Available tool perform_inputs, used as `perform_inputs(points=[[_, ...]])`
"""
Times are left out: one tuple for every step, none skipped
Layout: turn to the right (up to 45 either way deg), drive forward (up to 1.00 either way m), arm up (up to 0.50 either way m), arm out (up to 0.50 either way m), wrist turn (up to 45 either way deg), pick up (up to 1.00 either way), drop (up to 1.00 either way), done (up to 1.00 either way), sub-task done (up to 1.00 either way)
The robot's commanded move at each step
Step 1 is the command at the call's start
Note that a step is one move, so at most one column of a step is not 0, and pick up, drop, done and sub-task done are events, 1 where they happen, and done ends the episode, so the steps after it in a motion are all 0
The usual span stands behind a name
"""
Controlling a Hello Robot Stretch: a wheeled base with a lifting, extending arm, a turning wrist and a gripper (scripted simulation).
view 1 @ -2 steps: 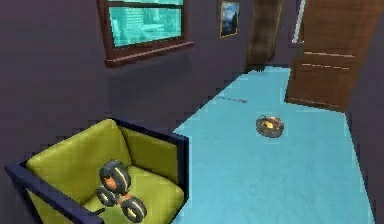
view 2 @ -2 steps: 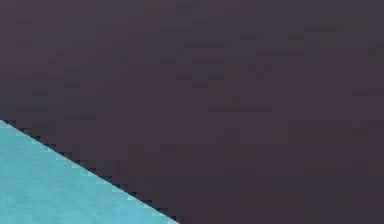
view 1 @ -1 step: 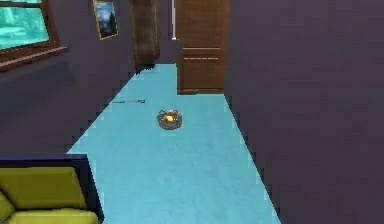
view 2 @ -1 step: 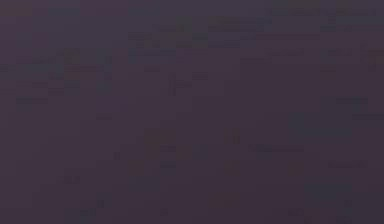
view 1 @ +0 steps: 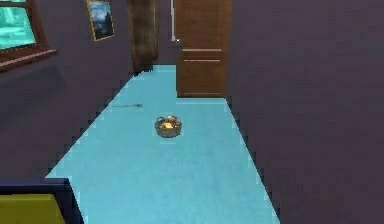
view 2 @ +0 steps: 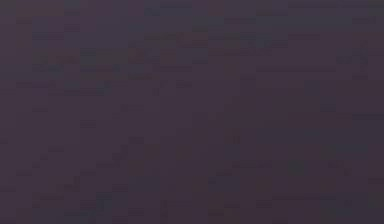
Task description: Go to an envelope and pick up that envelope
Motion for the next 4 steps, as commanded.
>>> perform_inputs(points=[[-15.0,0.00,0.00,0.00,0.0,0.00,0.00,0.00,0.00],[0.0,0.60,0.00,0.00,0.0,0.00,0.00,0.00,0.00],[15.0,0.00,0.00,0.00,0.0,0.00,0.00,0.00,0.00],[0.0,0.30,0.00,0.00,0.0,0.00,0.00,0.00,0.00]])
